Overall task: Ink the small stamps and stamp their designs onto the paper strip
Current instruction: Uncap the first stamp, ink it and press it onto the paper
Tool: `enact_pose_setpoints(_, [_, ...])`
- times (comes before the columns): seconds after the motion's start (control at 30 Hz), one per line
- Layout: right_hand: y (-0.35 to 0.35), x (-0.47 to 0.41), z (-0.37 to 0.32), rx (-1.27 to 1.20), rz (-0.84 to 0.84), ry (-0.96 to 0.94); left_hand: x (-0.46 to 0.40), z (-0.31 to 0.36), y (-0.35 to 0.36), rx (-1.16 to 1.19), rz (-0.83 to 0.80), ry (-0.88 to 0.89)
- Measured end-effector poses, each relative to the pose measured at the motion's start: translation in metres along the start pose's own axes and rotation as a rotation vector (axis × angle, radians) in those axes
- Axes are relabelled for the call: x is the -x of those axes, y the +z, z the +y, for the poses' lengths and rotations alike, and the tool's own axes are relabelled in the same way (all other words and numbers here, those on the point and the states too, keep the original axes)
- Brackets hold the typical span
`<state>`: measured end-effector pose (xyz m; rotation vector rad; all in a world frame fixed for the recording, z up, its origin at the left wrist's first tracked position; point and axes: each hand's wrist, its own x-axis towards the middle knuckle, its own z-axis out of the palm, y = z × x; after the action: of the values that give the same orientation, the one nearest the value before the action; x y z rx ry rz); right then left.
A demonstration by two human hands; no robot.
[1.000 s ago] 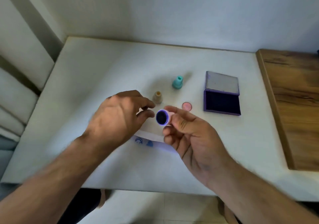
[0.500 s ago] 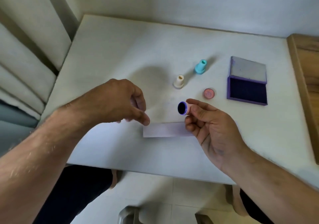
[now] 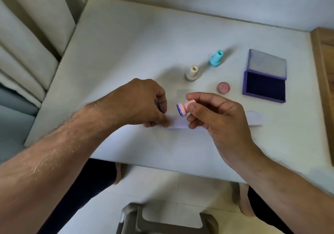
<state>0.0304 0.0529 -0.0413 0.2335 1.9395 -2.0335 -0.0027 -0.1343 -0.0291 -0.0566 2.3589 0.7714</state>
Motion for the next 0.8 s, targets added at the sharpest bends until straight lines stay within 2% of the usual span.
enact_pose_setpoints(0.3, [0.001,0.003,0.014,0.362,0.055,-0.119,0.001,-0.001,0.004,0.029,-0.016,0.058])
enact_pose_setpoints(0.6, [0.011,0.009,0.021,0.586,-0.004,-0.343,0.0,-0.011,-0.005,0.055,-0.087,0.081])
enact_pose_setpoints(0.8, [0.018,0.005,0.022,0.803,-0.023,-0.539,-0.003,-0.01,-0.005,0.066,-0.062,0.062])
